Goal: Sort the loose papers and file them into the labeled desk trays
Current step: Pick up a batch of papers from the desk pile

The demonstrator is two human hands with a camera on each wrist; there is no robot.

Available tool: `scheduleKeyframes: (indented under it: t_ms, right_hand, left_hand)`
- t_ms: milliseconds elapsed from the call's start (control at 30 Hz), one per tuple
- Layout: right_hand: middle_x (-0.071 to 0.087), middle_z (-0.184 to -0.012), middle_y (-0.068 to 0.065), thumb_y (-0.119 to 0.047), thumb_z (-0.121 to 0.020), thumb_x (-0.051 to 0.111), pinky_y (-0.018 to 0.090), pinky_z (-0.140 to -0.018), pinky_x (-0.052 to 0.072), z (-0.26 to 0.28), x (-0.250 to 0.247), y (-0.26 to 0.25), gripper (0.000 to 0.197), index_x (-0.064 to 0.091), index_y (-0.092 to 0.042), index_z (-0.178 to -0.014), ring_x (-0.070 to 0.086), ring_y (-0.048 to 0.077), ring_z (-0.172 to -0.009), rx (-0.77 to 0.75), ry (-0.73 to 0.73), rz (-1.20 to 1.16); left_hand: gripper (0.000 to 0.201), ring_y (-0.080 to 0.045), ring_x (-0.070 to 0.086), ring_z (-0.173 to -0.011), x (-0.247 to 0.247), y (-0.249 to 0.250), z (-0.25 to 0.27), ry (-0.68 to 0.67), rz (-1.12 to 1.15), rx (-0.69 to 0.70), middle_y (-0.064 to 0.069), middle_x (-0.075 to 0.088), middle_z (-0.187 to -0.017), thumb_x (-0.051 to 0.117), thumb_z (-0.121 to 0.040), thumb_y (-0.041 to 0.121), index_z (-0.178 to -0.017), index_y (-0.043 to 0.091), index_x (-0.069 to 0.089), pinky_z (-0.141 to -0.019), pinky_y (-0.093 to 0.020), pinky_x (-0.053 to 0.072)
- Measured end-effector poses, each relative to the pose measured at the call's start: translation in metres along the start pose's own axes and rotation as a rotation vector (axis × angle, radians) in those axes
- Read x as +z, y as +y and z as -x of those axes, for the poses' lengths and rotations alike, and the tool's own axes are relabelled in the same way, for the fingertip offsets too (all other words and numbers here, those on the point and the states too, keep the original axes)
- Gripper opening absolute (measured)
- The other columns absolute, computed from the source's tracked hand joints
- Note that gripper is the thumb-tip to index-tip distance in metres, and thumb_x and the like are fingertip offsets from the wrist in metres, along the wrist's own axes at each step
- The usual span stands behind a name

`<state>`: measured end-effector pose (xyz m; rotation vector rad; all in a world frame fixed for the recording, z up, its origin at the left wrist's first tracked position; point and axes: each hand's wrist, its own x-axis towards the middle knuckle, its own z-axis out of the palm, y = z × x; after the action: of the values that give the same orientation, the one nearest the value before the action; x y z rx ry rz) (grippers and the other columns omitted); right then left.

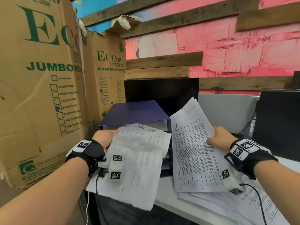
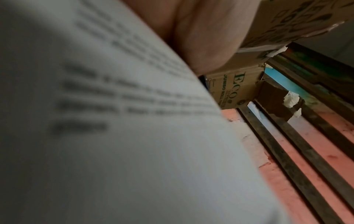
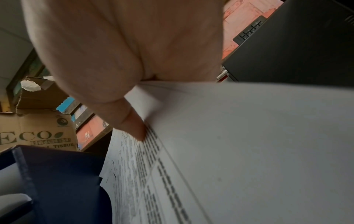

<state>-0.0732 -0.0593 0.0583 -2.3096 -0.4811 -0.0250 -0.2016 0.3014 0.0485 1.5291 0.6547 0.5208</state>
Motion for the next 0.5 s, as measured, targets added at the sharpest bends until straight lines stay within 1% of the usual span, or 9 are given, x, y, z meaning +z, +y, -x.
scheduleKeyframes:
  t_ms: [67,133,200,300,367,400,433,467,500]
  right_hand:
    - [0.062,-0.088,0.007,0.006,-0.085,0.056,0.031,-0.072,0.048,0.0,0.0,0.001,0.016,0.056,-0.007,-0.095,0.06,0.023,-0.078,0.005,0.002,0.008]
    - [0.063,-0.091,0.01,0.006,-0.085,0.056,0.031,-0.072,0.048,-0.001,-0.001,0.0,0.016,0.057,-0.006,-0.096,0.06,0.024,-0.078,0.002,0.012,0.007]
    - [0.063,-0.091,0.011,0.006,-0.085,0.055,0.03,-0.071,0.048,-0.002,-0.002,0.0,0.016,0.057,-0.006,-0.096,0.06,0.024,-0.078,-0.003,0.025,0.005]
    - [0.063,-0.091,0.011,0.005,-0.085,0.055,0.03,-0.071,0.047,-0.002,-0.004,0.0,0.017,0.058,-0.007,-0.096,0.06,0.025,-0.078,0.006,0.046,-0.007]
    - [0.063,-0.092,0.012,0.005,-0.085,0.056,0.031,-0.072,0.048,-0.002,-0.005,0.001,0.017,0.058,-0.006,-0.097,0.06,0.026,-0.079,0.017,0.051,-0.02]
    - [0.064,-0.094,0.012,0.005,-0.084,0.056,0.031,-0.073,0.048,-0.003,-0.006,0.001,0.017,0.059,-0.004,-0.099,0.061,0.026,-0.08,0.023,0.054,-0.023]
    - [0.064,-0.095,0.013,0.005,-0.084,0.056,0.032,-0.073,0.048,-0.004,-0.006,0.001,0.019,0.059,-0.003,-0.101,0.061,0.027,-0.081,0.03,0.056,-0.027]
    - [0.064,-0.096,0.014,0.005,-0.084,0.056,0.032,-0.073,0.049,-0.005,-0.006,0.002,0.021,0.06,-0.001,-0.103,0.061,0.027,-0.082,0.036,0.061,-0.036]
    - [0.064,-0.096,0.014,0.005,-0.084,0.056,0.032,-0.074,0.049,-0.006,-0.006,0.002,0.023,0.06,0.0,-0.106,0.061,0.027,-0.083,0.041,0.067,-0.043]
  left_hand:
    - [0.038,-0.035,0.056,-0.118,0.003,-0.001,-0.006,0.051,0.026,-0.011,-0.021,0.057,-0.13,0.059,-0.091,0.014,-0.127,0.003,0.055,-0.086,-0.038,0.05]
    - [0.053,-0.025,0.047,-0.13,0.008,0.008,0.0,0.142,-0.018,-0.043,-0.011,0.048,-0.142,0.054,-0.093,0.015,-0.143,0.014,0.037,-0.096,-0.033,0.044]
    - [0.065,-0.02,0.038,-0.137,0.01,0.018,0.012,0.211,-0.62,0.152,-0.005,0.038,-0.15,0.05,-0.094,0.013,-0.151,0.019,0.019,-0.106,-0.028,0.035]
    - [0.047,-0.019,0.034,-0.139,0.015,0.016,0.017,0.219,-0.765,0.203,-0.004,0.035,-0.151,0.038,-0.099,0.012,-0.146,0.014,0.033,-0.11,-0.028,0.031]
    - [0.035,-0.027,0.046,-0.127,0.019,0.015,0.014,0.208,-0.541,0.137,-0.011,0.054,-0.134,0.033,-0.1,0.007,-0.128,0.003,0.054,-0.102,-0.031,0.038]
    - [0.027,-0.032,0.053,-0.111,0.023,0.016,0.013,0.159,-0.412,0.115,-0.014,0.062,-0.112,0.037,-0.098,0.005,-0.109,-0.001,0.061,-0.091,-0.034,0.042]
    - [0.018,-0.031,0.052,-0.092,0.022,0.013,0.011,0.119,-0.314,0.135,-0.014,0.059,-0.088,0.043,-0.096,0.003,-0.089,-0.003,0.058,-0.077,-0.035,0.041]
    - [0.013,-0.028,0.048,-0.082,0.024,0.011,0.011,0.108,-0.298,0.102,-0.012,0.052,-0.077,0.049,-0.093,0.002,-0.082,-0.002,0.053,-0.069,-0.033,0.037]
    - [0.006,-0.025,0.047,-0.079,0.026,0.012,0.01,0.115,-0.366,0.117,-0.012,0.05,-0.08,0.054,-0.09,0.003,-0.088,-0.002,0.053,-0.065,-0.031,0.036]
